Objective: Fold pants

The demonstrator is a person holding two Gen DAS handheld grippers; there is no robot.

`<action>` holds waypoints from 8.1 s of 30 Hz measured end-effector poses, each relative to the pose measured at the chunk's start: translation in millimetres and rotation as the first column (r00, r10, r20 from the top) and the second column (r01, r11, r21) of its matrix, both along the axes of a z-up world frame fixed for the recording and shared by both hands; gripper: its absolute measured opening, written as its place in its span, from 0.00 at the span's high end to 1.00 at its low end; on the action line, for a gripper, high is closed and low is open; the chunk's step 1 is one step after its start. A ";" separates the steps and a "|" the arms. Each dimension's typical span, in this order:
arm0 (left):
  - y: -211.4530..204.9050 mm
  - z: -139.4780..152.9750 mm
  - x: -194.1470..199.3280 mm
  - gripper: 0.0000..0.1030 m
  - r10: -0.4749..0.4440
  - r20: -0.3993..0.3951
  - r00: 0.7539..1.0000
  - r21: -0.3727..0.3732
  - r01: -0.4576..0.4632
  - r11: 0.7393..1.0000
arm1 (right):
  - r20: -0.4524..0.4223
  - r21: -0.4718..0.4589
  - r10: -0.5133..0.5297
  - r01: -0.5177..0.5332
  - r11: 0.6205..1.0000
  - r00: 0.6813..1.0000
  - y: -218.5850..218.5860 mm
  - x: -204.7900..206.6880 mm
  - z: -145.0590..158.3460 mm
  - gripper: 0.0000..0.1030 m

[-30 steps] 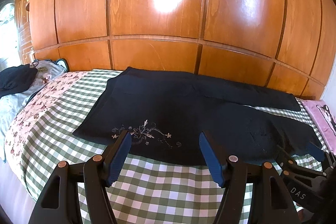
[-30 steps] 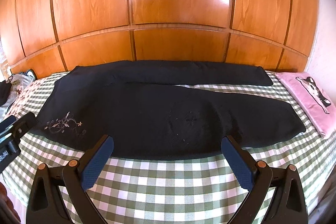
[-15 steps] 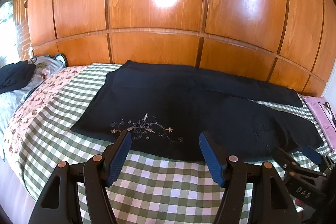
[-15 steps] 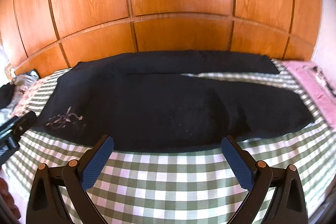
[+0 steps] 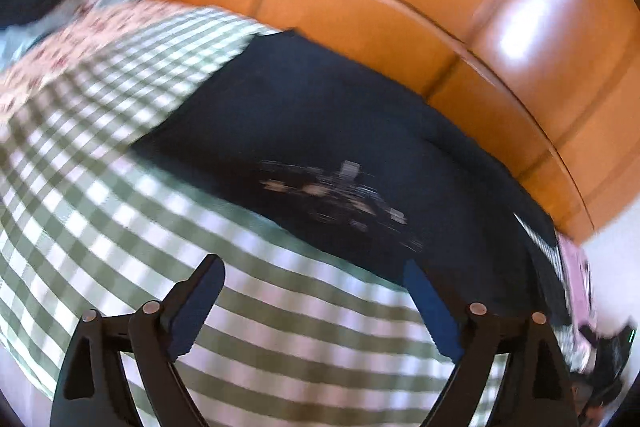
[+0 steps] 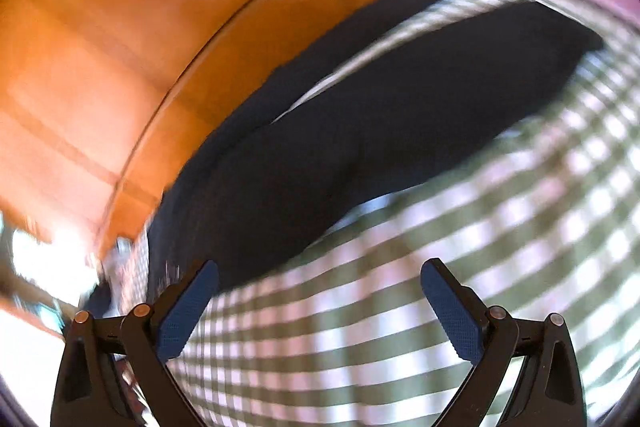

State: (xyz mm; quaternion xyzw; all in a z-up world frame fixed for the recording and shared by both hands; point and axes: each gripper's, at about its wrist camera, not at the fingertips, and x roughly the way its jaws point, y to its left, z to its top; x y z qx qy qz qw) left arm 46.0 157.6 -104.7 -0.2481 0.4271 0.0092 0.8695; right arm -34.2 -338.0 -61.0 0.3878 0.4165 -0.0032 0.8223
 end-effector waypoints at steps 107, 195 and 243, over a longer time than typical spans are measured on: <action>147.2 36.2 210.3 0.68 0.127 -0.152 0.980 -0.186 -0.155 0.970 | -0.084 -0.256 0.264 -0.277 0.926 0.961 70.6 91.2 -25.8 0.52; 128.1 142.2 43.3 0.95 -0.047 0.265 0.963 -0.016 0.053 0.998 | 0.236 0.032 0.387 -0.406 0.914 0.891 93.2 181.2 71.2 0.89; 135.5 -1.6 -65.6 0.94 0.127 -0.034 0.991 -0.351 -0.131 0.927 | 0.052 0.093 0.497 -0.500 0.861 0.866 106.9 27.3 -20.1 0.94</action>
